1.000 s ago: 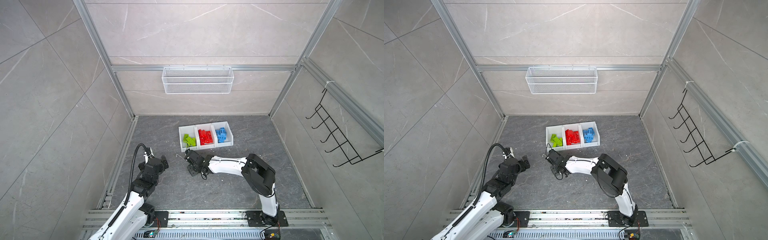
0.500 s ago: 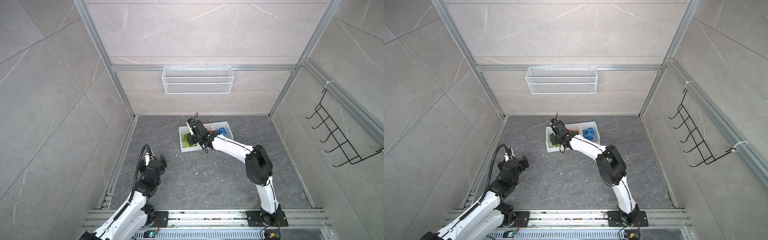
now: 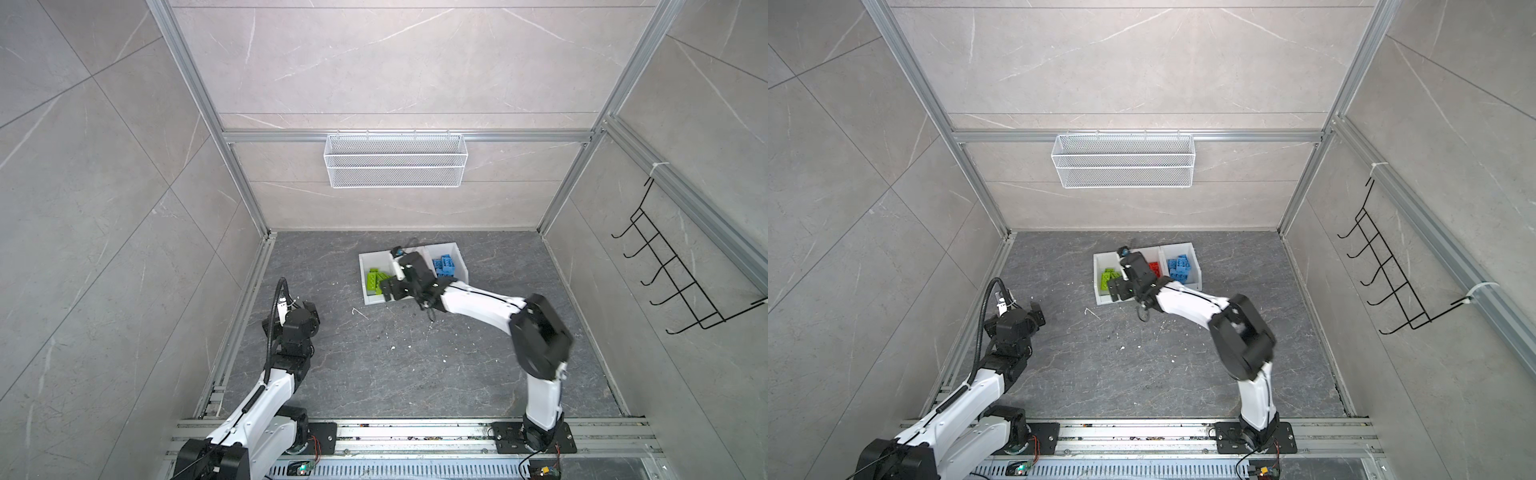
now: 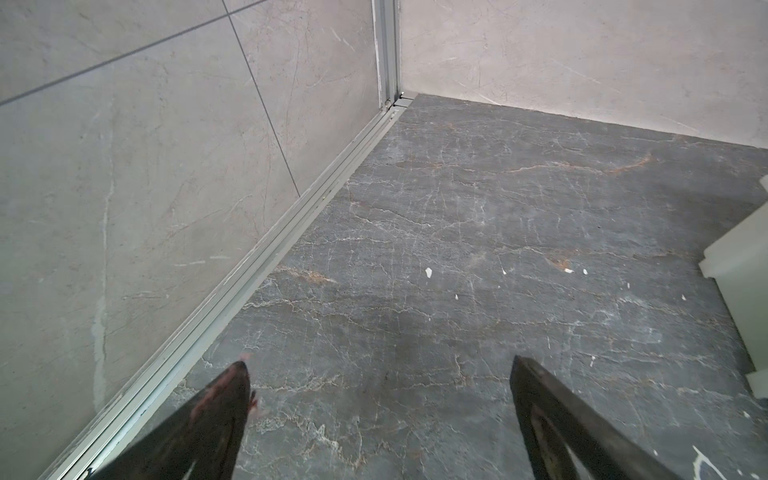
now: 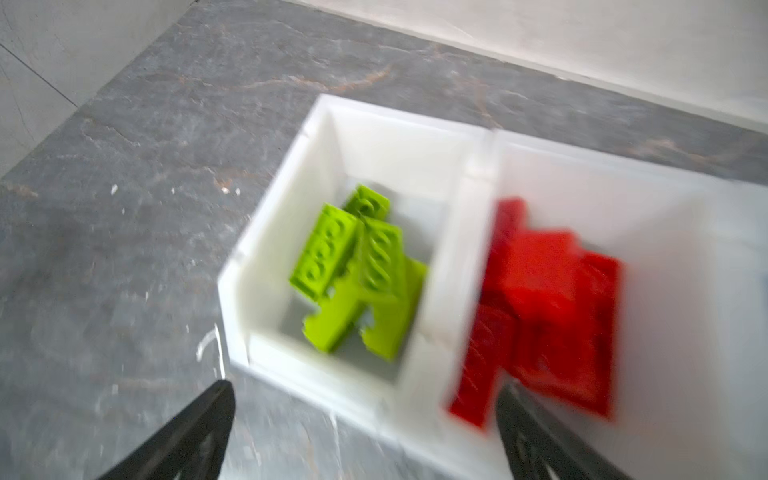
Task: Sort the legos into containers by color
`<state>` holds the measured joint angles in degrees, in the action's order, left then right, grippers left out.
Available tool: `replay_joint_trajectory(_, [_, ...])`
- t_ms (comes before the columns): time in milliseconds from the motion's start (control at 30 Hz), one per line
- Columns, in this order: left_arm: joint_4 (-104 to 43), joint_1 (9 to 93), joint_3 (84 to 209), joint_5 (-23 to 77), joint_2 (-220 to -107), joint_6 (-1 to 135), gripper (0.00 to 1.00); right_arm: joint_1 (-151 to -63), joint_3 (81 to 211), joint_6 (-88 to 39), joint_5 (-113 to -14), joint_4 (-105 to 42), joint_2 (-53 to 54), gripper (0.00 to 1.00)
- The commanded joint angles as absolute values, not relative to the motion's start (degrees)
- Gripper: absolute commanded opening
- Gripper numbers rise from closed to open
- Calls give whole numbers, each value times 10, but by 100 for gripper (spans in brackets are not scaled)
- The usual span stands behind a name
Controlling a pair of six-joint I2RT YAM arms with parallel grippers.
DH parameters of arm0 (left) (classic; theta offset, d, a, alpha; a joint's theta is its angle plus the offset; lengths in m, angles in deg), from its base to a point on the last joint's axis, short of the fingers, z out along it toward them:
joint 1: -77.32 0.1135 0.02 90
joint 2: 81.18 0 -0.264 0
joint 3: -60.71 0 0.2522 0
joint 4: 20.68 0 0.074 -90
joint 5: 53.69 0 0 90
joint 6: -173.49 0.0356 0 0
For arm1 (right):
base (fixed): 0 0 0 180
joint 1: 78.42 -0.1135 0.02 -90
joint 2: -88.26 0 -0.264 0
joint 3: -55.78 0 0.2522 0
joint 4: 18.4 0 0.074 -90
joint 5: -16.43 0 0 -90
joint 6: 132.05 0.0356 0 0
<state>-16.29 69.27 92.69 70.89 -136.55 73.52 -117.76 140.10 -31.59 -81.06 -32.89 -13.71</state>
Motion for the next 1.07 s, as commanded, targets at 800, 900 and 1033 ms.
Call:
replay_joint_trajectory(800, [141, 790, 948, 494, -1667, 804, 100, -852, 877, -390, -921, 255, 4, 100])
replay_joint_trajectory(900, [141, 790, 947, 493, -1666, 804, 100, -845, 883, -384, -905, 239, 5, 100])
replay_joint_trajectory(1033, [141, 789, 947, 493, -1666, 804, 100, -845, 883, -384, -907, 238, 7, 100])
